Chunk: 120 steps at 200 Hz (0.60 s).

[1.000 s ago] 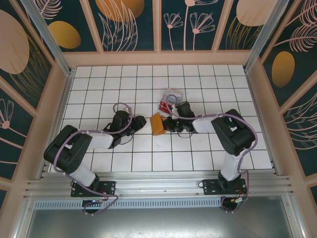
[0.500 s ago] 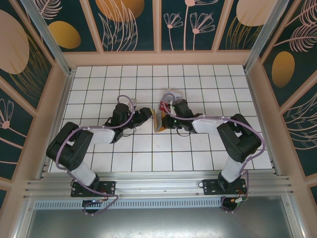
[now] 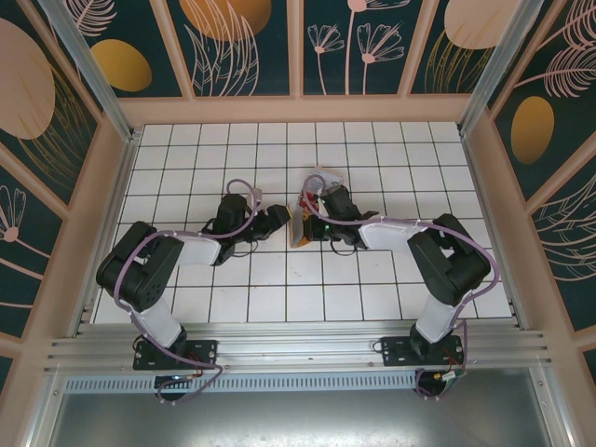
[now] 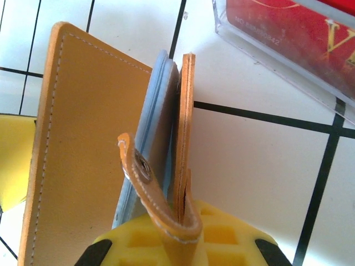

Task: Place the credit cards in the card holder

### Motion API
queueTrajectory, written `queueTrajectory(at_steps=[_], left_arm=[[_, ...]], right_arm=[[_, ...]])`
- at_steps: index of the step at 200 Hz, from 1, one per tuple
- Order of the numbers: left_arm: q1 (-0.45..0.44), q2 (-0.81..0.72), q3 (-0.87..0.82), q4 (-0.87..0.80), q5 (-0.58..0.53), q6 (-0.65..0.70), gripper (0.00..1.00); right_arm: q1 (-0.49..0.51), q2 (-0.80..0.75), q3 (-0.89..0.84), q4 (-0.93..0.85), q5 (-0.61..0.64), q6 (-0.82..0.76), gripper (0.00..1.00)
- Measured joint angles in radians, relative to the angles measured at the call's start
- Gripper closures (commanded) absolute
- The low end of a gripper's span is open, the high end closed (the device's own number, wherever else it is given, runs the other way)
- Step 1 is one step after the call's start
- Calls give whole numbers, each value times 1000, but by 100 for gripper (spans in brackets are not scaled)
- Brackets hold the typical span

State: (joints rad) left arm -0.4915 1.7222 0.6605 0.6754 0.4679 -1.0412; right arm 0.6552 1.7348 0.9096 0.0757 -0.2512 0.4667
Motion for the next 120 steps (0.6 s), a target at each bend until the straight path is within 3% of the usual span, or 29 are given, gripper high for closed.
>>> queueTrajectory(at_steps=[28, 60, 78, 108, 120], left_arm=[[0, 0, 41, -63, -4, 48, 42], [0, 3, 51, -111, -12, 83, 57], [0, 10, 50, -129, -21, 93, 68], [3, 10, 54, -130, -42, 120, 99], [8, 10, 57, -135, -58, 129, 100]], right_arm=[[6, 0, 5, -3, -1, -2, 100], [6, 0, 5, -5, -2, -1, 100], [5, 0, 5, -4, -9, 3, 100], [-7, -1, 5, -1, -31, 10, 100], [-16, -3, 5, 2, -36, 10, 100]])
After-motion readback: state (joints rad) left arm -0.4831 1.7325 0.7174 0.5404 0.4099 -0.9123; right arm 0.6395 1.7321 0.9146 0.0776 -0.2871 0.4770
